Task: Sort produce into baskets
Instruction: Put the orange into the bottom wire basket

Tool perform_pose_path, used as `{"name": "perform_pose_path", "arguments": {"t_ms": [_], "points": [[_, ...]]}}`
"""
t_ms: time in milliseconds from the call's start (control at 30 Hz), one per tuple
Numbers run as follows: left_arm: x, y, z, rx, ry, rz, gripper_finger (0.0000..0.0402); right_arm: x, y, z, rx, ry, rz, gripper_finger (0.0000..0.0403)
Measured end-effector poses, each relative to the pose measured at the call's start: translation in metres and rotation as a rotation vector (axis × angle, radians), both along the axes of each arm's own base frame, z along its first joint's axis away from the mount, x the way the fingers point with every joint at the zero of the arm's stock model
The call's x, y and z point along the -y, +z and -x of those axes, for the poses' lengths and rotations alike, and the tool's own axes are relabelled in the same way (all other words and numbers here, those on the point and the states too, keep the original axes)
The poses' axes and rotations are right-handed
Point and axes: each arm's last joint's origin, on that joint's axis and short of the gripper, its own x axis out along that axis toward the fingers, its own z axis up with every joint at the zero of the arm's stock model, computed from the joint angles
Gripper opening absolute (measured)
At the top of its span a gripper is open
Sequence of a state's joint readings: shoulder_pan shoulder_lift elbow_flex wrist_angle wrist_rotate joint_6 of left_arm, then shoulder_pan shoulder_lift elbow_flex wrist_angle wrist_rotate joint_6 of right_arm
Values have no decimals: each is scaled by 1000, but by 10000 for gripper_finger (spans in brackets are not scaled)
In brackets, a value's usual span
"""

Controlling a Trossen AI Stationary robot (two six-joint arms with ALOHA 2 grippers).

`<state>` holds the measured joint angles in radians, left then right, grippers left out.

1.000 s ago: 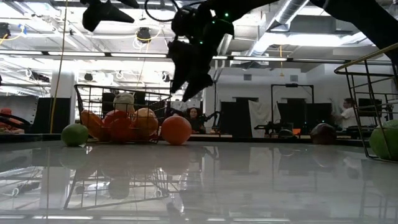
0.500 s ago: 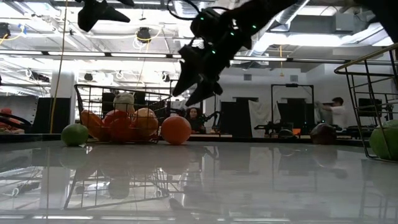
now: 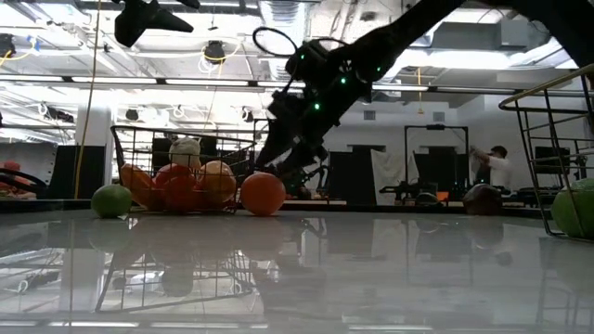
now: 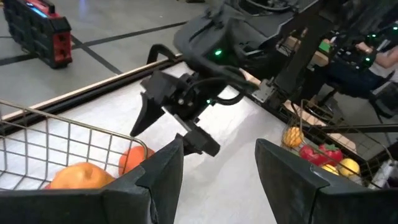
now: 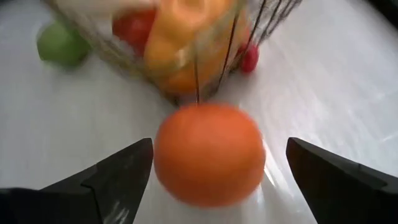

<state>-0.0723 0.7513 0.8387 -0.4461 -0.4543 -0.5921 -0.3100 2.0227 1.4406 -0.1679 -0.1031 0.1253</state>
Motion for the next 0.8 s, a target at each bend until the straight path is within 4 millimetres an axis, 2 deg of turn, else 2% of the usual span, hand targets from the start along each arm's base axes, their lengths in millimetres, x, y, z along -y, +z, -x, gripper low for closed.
{"name": "perform_pose_path", "arguments": {"t_ms": [167, 433, 633, 800], "points": [[0, 0, 0, -5, -4, 1, 187, 1, -17, -8, -36, 26, 0, 399], [1, 0, 2, -5, -26, 14, 187, -2, -31, -29, -69, 59, -31, 396], [1, 0, 2, -3, -23, 14, 187, -1, -26, -32, -96, 74, -24, 379], [1, 0, 2, -2, -23, 15, 187, 0, -14, -32, -136, 90, -39, 359]]}}
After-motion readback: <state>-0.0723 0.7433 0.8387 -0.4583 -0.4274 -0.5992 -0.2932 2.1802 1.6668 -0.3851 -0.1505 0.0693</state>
